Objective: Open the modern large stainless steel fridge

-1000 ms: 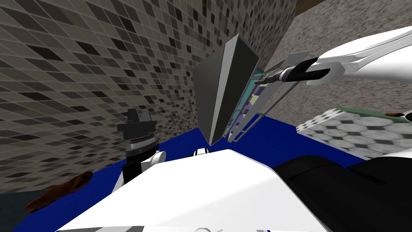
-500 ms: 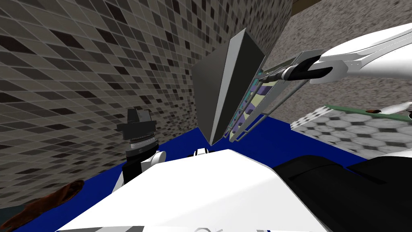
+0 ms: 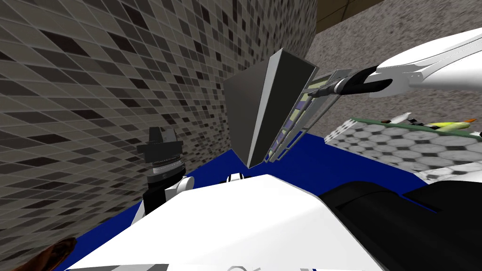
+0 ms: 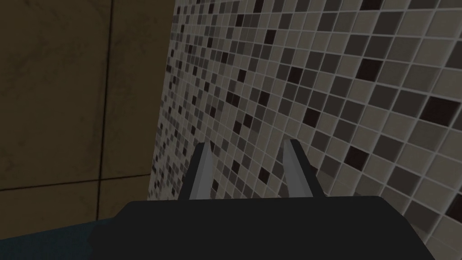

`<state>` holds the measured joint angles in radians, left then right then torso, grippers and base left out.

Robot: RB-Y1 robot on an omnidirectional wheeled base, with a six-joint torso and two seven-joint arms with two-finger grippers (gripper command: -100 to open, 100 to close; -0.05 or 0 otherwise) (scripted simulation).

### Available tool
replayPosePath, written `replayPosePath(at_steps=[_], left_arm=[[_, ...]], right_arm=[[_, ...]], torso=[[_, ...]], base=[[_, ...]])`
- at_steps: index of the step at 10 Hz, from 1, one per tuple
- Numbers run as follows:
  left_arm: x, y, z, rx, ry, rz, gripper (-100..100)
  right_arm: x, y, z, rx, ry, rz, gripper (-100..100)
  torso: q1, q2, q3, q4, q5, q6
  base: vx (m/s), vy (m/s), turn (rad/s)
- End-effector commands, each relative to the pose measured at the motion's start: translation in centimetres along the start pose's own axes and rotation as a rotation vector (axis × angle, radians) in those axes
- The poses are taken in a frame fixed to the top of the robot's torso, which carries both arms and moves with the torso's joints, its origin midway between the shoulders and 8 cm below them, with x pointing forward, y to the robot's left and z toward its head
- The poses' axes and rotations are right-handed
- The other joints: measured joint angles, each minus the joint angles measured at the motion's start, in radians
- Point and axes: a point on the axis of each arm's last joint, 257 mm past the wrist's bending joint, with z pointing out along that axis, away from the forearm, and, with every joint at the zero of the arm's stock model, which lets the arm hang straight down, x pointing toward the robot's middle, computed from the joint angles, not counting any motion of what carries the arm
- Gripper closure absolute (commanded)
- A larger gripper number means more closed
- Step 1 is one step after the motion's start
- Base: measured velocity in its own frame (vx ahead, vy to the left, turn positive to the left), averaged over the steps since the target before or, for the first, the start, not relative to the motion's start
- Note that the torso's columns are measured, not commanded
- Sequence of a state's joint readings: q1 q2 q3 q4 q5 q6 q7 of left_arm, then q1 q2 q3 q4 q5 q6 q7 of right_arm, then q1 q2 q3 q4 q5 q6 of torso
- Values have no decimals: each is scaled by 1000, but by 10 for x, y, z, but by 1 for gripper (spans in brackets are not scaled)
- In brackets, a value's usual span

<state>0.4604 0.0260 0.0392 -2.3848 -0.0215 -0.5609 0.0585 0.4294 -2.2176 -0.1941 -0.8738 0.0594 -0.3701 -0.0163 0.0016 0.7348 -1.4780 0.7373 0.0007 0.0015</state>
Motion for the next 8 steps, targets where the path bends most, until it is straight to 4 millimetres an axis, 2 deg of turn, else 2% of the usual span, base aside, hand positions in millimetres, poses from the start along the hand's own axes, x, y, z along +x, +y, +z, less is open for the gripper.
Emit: replayPosePath(at_steps=[1, 2, 3, 5, 6, 8], left_arm=[[0, 0, 0, 0, 0, 0, 0], [0, 0, 0, 0, 0, 0, 0], [0, 0, 0, 0, 0, 0, 0], [0, 0, 0, 0, 0, 0, 0], [0, 0, 0, 0, 0, 0, 0], [0, 0, 0, 0, 0, 0, 0]], right_arm=[[5, -8, -2, 20, 16, 1, 100], [26, -25, -6, 59, 59, 8, 100], [24, -22, -4, 53, 54, 11, 100], [34, -33, -8, 75, 76, 9, 100], [34, -33, -8, 75, 76, 9, 100], [49, -48, -14, 110, 110, 10, 100]], torso=[[0, 2, 1, 0, 0, -3], [-4, 0, -1, -1, 2, -8], [-4, -3, -3, 0, 0, 1], [-4, -1, -2, -2, -1, -7], [-4, -2, -3, -2, -1, -5], [-1, 0, 0, -1, -1, -2]], base=[[-14, 118, -103], [30, 172, -191], [56, 211, -209], [26, 105, -67], [23, 81, -65], [39, 138, -138]])
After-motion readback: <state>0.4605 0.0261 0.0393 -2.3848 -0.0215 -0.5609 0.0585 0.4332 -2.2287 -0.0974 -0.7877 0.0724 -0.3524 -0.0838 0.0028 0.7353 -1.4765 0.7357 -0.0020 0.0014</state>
